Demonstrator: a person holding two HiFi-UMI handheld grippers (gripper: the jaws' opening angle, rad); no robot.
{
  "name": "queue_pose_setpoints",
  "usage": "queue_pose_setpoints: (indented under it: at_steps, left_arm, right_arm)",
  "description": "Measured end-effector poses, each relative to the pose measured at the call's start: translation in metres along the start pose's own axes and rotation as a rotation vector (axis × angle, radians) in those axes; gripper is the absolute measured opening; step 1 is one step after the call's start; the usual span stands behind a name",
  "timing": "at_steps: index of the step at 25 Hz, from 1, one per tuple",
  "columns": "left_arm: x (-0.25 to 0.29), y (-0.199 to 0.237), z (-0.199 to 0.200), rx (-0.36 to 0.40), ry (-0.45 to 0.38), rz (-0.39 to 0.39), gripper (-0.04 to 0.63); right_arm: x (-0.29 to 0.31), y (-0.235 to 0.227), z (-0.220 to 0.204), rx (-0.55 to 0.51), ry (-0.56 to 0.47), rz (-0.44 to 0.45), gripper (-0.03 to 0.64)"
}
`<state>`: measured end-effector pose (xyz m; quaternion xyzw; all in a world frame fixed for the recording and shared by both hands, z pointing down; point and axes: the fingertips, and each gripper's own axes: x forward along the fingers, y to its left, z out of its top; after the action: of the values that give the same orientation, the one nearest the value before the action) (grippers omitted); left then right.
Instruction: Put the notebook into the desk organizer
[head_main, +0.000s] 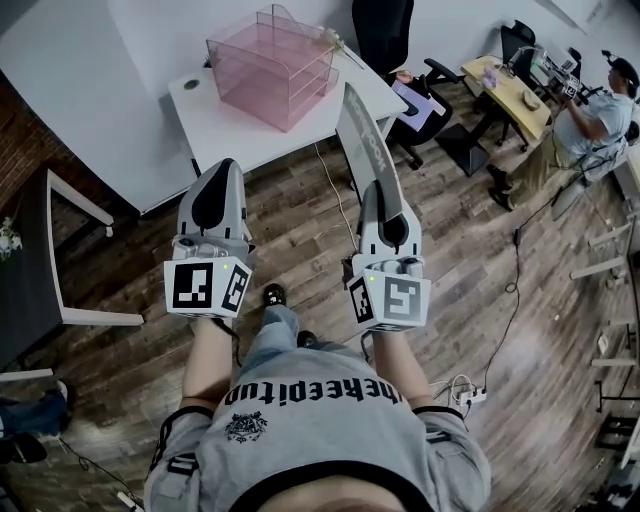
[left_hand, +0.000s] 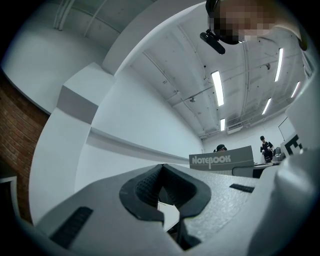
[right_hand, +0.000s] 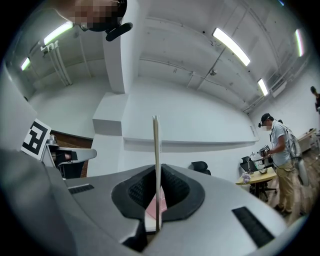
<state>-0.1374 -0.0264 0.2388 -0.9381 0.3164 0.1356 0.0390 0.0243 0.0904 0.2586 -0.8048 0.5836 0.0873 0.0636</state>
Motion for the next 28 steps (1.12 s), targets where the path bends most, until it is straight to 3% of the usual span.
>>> queue_pose_setpoints:
  at_steps: [16, 28]
  left_arm:
    - [0.121, 0.072, -0.024, 0.006, -0.003, -0.040, 0.003]
    - [0.181, 0.115, -0.041, -0.002, -0.014, -0.082, 0.003]
  right_arm:
    - [0.136, -0.009, -0.025, 0.008, -0.013, -0.043, 0.009]
    - [0.206, -0.005, -0.039, -0.011, -0.034, -0.066, 0.009]
